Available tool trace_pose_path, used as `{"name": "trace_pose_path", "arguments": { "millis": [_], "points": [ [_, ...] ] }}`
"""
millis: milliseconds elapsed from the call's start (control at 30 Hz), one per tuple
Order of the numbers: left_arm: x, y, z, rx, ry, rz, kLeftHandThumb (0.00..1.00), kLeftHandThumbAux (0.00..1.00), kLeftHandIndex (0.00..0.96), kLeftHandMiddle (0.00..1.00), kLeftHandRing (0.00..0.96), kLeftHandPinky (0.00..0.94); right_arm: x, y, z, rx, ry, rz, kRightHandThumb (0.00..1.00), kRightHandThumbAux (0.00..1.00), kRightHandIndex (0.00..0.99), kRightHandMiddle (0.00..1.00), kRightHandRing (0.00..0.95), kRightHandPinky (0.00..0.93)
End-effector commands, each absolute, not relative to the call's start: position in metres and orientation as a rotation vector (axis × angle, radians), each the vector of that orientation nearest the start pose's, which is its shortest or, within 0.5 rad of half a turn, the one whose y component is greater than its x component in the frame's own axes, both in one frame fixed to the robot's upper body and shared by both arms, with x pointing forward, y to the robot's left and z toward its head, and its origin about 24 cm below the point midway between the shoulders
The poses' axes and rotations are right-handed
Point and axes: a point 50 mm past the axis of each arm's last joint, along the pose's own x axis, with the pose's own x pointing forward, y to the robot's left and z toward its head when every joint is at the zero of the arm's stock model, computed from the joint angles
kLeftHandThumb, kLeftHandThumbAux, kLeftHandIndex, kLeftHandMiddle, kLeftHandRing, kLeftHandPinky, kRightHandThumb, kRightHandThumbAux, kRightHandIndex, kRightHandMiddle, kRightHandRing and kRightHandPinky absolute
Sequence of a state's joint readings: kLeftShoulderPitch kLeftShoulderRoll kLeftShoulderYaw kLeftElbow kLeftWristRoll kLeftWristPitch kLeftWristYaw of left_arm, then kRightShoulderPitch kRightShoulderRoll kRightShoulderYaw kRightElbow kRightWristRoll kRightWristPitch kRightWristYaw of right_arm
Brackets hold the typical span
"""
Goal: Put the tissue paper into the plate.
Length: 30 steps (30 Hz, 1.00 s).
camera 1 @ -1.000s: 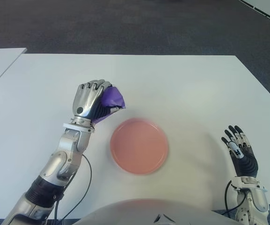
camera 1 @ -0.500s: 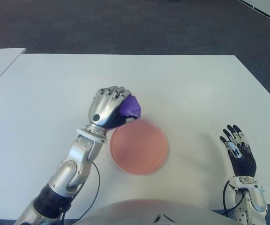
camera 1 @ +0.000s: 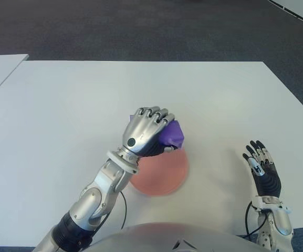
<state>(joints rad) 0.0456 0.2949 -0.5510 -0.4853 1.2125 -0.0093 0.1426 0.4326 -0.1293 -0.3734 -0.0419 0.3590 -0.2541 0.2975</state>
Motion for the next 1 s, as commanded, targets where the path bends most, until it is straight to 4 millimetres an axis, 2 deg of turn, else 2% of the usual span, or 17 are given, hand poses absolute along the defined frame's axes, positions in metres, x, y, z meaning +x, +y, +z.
{"name": "trace_pose_path", "arguments": {
  "millis": [33, 267, 700, 1000],
  "points": [
    [0.189, 0.048, 0.112, 1.185, -0.729, -0.291, 0.854, 0.662, 0.405, 0.532, 0.826, 0.814, 0.130, -0.267, 0.013, 0.061, 0.016, -0.216, 0.140, 0.588, 0.018, 0.061, 0.014, 0.000],
    [0.191, 0.044, 0.108, 1.167, -0.747, -0.310, 0.854, 0.663, 0.404, 0.531, 0.827, 0.806, 0.129, -0.263, 0.015, 0.052, 0.005, -0.208, 0.119, 0.579, 0.016, 0.052, 0.010, 0.000],
    [0.184, 0.038, 0.097, 1.170, -0.686, -0.282, 0.852, 0.664, 0.401, 0.529, 0.823, 0.823, 0.127, -0.260, 0.016, 0.067, 0.005, -0.225, 0.120, 0.575, 0.031, 0.072, 0.024, 0.000],
    [0.188, 0.037, 0.084, 1.182, -0.678, -0.322, 0.853, 0.664, 0.402, 0.530, 0.831, 0.818, 0.127, -0.262, 0.017, 0.091, 0.008, -0.236, 0.130, 0.586, 0.037, 0.083, 0.027, 0.000]
  ]
}}
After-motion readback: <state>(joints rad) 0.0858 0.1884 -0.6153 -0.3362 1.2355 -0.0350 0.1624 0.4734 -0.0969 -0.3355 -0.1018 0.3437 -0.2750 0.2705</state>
